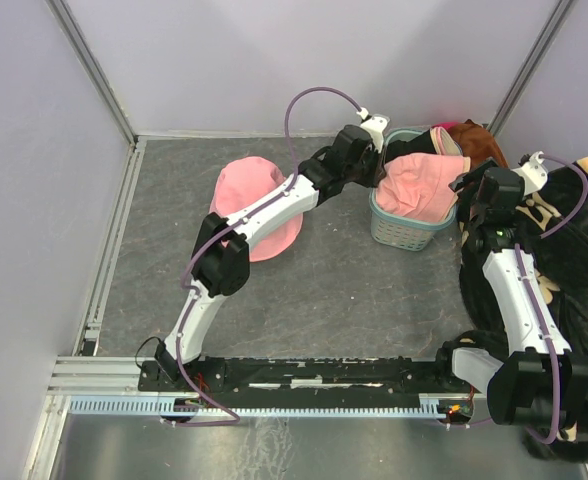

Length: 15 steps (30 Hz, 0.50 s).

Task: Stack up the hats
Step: Pick up the hat from the bin.

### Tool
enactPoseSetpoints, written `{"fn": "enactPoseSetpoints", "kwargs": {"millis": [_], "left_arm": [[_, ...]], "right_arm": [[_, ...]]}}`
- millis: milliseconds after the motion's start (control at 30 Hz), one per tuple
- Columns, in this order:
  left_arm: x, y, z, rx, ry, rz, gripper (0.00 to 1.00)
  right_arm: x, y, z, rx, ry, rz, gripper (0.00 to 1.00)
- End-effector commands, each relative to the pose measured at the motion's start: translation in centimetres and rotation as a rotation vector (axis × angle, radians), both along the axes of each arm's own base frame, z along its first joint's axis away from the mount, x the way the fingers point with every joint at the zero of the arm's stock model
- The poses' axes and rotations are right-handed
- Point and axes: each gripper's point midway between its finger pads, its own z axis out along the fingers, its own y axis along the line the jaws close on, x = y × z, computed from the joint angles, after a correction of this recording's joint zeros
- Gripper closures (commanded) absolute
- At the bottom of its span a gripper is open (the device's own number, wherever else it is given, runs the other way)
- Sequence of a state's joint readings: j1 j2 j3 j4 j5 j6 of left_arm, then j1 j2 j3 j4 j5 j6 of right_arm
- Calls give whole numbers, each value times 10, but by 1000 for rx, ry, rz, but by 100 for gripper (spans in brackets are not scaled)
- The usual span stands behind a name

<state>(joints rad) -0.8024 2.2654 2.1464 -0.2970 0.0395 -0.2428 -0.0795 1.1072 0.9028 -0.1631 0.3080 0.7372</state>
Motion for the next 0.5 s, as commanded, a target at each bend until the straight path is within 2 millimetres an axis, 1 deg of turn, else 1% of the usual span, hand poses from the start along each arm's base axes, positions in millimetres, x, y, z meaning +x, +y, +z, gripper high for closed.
{"fn": "enactPoseSetpoints", "kwargs": {"millis": [0,67,100,133,200,233,267,300,467], "left_arm": [[4,-10,19,-37,-54,-35,74],[5,-9,18,-33,-50,-30,69],[5,-9,17,-32,-48,-28,68],[5,-9,18,-33,-48,-29,70],[4,-10,18,-38,-48,-38,81],[4,-11,19,-42,-50,-41,90],[4,-11,19,-43,-51,-43,96],[4,-11,20,-45,-52,-45,97],[1,-11,28,-58,-63,-54,97]], "right_arm": [[6,0,13,1,-56,4,27],[6,-1,12,-2,-52,1,26],[6,-1,11,-3,-51,-1,26],[7,-1,9,-1,-47,0,26],[8,-1,8,2,-44,1,26],[9,-1,7,3,-43,0,27],[9,-1,6,3,-43,0,26],[9,-1,7,4,-45,0,26],[9,-3,5,4,-46,-6,27]]}}
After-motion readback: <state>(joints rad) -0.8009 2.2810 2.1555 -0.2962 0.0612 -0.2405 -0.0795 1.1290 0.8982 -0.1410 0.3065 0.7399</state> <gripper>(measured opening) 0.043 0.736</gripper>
